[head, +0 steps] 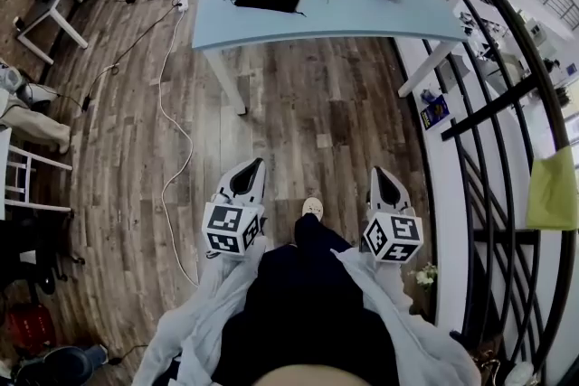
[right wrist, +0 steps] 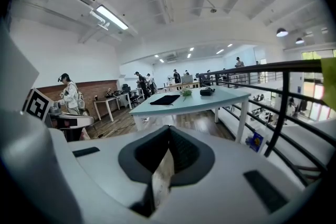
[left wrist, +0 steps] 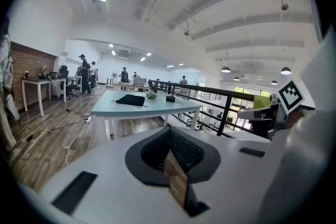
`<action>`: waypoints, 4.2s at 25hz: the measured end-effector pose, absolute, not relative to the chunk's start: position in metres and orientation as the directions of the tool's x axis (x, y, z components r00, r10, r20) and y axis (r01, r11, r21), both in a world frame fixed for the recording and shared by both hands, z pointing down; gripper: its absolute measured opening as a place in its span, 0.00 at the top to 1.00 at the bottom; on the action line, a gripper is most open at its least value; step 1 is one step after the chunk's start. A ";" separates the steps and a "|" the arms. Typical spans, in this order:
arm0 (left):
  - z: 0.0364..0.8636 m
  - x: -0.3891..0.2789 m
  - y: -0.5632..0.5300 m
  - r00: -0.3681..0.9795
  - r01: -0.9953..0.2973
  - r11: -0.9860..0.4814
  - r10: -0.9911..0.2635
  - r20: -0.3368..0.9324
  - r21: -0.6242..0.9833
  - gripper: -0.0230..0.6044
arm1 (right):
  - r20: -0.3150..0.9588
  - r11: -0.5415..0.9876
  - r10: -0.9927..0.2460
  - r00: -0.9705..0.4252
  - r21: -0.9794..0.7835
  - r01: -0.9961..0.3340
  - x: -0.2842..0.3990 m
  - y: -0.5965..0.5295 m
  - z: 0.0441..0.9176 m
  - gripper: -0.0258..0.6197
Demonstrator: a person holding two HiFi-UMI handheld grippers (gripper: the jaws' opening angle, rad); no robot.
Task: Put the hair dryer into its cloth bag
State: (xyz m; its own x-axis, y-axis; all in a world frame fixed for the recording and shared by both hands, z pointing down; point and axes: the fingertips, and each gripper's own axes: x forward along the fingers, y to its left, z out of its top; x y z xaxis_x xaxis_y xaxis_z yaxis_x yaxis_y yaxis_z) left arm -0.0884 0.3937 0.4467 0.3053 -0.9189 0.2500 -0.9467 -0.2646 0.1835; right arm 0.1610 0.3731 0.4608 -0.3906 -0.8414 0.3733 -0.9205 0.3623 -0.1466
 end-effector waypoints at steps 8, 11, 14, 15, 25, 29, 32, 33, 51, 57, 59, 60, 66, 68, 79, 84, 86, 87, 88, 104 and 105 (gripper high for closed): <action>0.446 -0.077 0.333 0.305 -0.947 -0.265 -0.917 0.255 0.180 0.94 | 0.373 0.365 -0.842 -0.389 -0.136 -0.921 0.173 0.311 0.456 0.95; 0.444 -0.071 0.314 0.312 -0.945 -0.272 -0.915 0.256 0.180 0.94 | 0.369 0.371 -0.843 -0.392 -0.131 -0.919 0.176 0.291 0.453 0.95; 0.443 -0.065 0.297 0.313 -0.945 -0.274 -0.915 0.253 0.177 0.94 | 0.372 0.374 -0.840 -0.395 -0.129 -0.918 0.180 0.274 0.453 0.95; 0.444 -0.064 0.292 0.312 -0.946 -0.273 -0.916 0.253 0.176 0.94 | 0.375 0.375 -0.839 -0.395 -0.129 -0.918 0.181 0.269 0.455 0.95; 0.446 -0.060 0.252 0.282 -0.955 -0.245 -0.923 0.260 0.168 0.94 | 0.370 0.390 -0.833 -0.411 -0.134 -0.911 0.188 0.222 0.459 0.93; 0.446 -0.051 0.239 0.272 -0.958 -0.238 -0.930 0.247 0.159 0.94 | 0.357 0.401 -0.832 -0.425 -0.143 -0.905 0.194 0.206 0.460 0.87; 0.447 -0.045 0.237 0.278 -0.957 -0.245 -0.929 0.245 0.157 0.94 | 0.339 0.400 -0.839 -0.425 -0.146 -0.905 0.197 0.201 0.459 0.73; 0.448 -0.044 0.237 0.281 -0.956 -0.247 -0.928 0.247 0.158 0.94 | 0.332 0.398 -0.842 -0.425 -0.147 -0.905 0.197 0.199 0.459 0.66; 0.463 -0.027 0.224 0.322 -0.945 -0.285 -0.899 0.297 0.160 0.94 | 0.342 0.382 -0.842 -0.417 -0.168 -0.909 0.199 0.189 0.473 0.43; 0.458 -0.039 0.193 0.280 -0.958 -0.249 -0.918 0.282 0.140 0.94 | 0.349 0.395 -0.831 -0.433 -0.178 -0.901 0.188 0.162 0.476 0.43; 0.457 -0.042 0.180 0.281 -0.958 -0.251 -0.917 0.282 0.136 0.94 | 0.349 0.389 -0.831 -0.432 -0.189 -0.901 0.185 0.150 0.476 0.44; 0.456 -0.043 0.174 0.282 -0.958 -0.252 -0.917 0.281 0.141 0.93 | 0.350 0.390 -0.831 -0.433 -0.190 -0.901 0.183 0.144 0.476 0.44; 0.448 -0.052 0.126 0.294 -0.952 -0.254 -0.918 0.268 0.173 0.89 | 0.348 0.390 -0.834 -0.429 -0.178 -0.903 0.175 0.096 0.467 0.44; 0.445 -0.053 0.109 0.303 -0.949 -0.262 -0.914 0.269 0.179 0.83 | 0.346 0.380 -0.839 -0.420 -0.179 -0.907 0.174 0.079 0.464 0.44; 0.430 -0.066 0.014 0.345 -0.936 -0.311 -0.903 0.257 0.162 0.80 | 0.330 0.349 -0.860 -0.388 -0.173 -0.921 0.160 -0.008 0.447 0.44; 0.427 -0.077 -0.021 0.365 -0.929 -0.333 -0.899 0.243 0.163 0.78 | 0.324 0.344 -0.865 -0.382 -0.168 -0.924 0.148 -0.042 0.444 0.44; 0.428 -0.081 -0.033 0.374 -0.925 -0.341 -0.895 0.242 0.165 0.78 | 0.325 0.341 -0.867 -0.378 -0.168 -0.925 0.143 -0.052 0.445 0.44; 0.429 -0.083 -0.039 0.378 -0.924 -0.346 -0.894 0.242 0.165 0.78 | 0.325 0.339 -0.868 -0.376 -0.167 -0.926 0.141 -0.057 0.445 0.44; 0.430 -0.085 -0.044 0.381 -0.922 -0.349 -0.892 0.242 0.166 0.78 | 0.326 0.336 -0.869 -0.373 -0.165 -0.927 0.140 -0.062 0.446 0.44; 0.438 -0.098 -0.094 0.439 -0.898 -0.410 -0.864 0.245 0.163 0.78 | 0.330 0.305 -0.879 -0.345 -0.166 -0.938 0.119 -0.107 0.454 0.44; 0.440 -0.098 -0.094 0.444 -0.895 -0.414 -0.861 0.248 0.165 0.78 | 0.333 0.305 -0.878 -0.344 -0.165 -0.938 0.119 -0.106 0.454 0.44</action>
State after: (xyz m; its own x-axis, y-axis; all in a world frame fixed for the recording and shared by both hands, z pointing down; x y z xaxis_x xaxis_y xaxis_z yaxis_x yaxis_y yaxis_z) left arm -0.0978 -0.0942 0.4396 0.4437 -0.8611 0.2482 -0.8953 -0.4138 0.1647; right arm 0.1188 -0.1061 0.4545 -0.3443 -0.8777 0.3334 -0.9379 0.3054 -0.1647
